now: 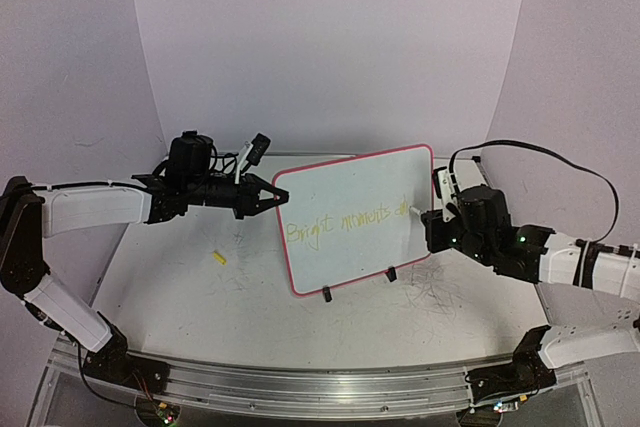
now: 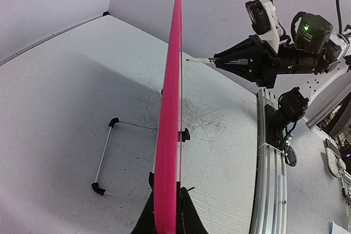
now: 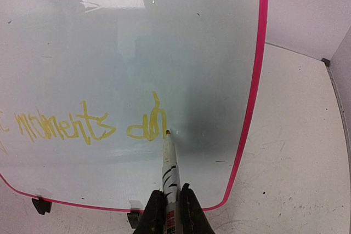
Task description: Write a sentence on the whiteboard
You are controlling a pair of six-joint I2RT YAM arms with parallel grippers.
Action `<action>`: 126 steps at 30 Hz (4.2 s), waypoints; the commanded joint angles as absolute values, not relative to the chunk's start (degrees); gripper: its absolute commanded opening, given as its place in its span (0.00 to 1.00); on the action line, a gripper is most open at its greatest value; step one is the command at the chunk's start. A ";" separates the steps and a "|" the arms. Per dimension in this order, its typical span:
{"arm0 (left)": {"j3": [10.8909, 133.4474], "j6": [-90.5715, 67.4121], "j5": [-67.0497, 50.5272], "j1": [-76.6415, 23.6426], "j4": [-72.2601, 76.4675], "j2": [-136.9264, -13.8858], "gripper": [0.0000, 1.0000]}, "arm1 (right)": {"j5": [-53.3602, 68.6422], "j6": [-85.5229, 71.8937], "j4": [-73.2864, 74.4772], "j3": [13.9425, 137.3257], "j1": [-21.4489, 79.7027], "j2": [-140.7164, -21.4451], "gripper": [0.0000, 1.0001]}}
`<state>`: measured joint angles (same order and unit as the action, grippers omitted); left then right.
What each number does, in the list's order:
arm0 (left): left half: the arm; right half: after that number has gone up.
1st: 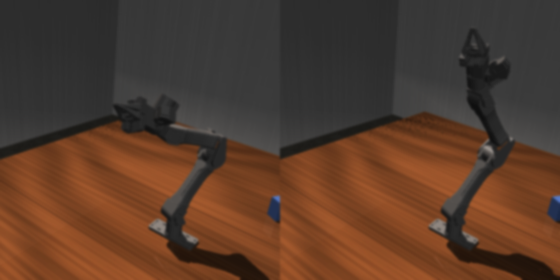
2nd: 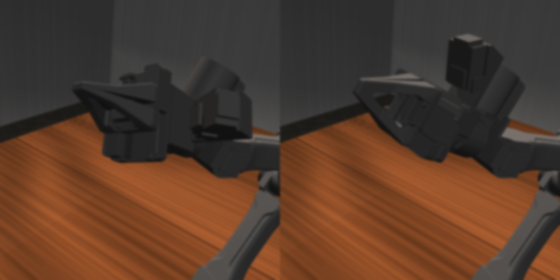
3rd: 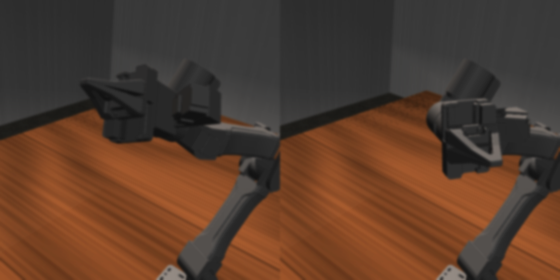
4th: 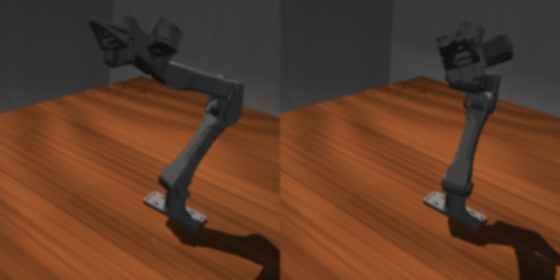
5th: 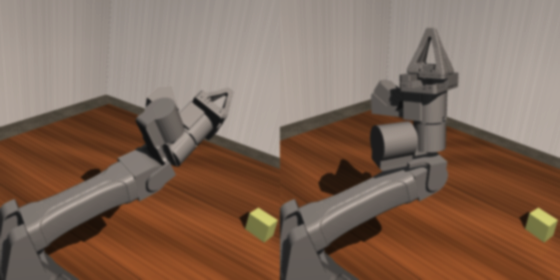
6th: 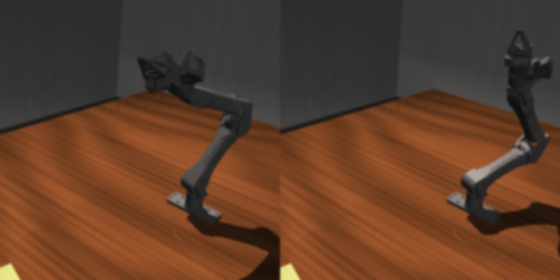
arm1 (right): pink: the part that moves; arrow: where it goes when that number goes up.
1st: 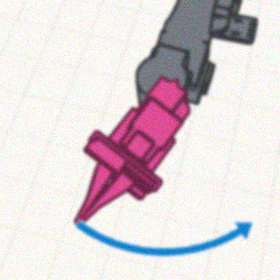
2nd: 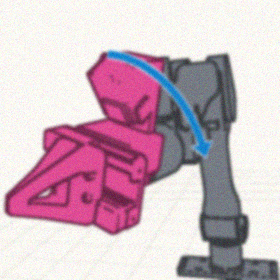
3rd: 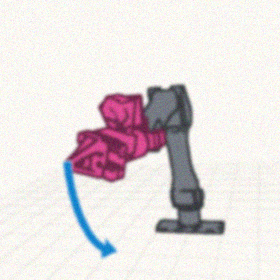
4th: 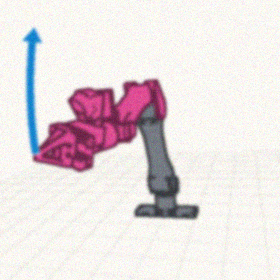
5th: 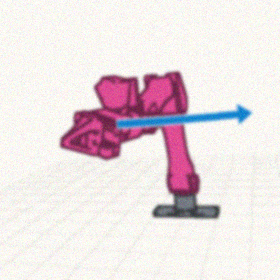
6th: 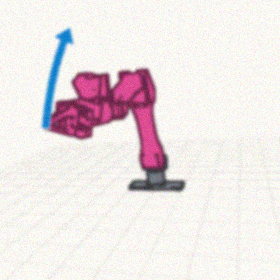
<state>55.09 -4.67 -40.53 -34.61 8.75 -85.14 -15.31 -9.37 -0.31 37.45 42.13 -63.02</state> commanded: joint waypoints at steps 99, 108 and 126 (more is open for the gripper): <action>55.12 3.16 -36.41 -34.89 2.54 -86.79 0.00 | -17.44 -13.35 -4.35 37.88 39.20 -68.23 0.00; 55.15 3.26 -35.59 -34.89 2.48 -86.88 0.00 | -16.32 -14.05 -3.59 35.48 39.18 -60.45 0.00; 55.03 3.25 -36.04 -34.89 2.50 -86.84 0.00 | -16.61 -13.16 -4.64 36.62 37.18 -63.73 0.00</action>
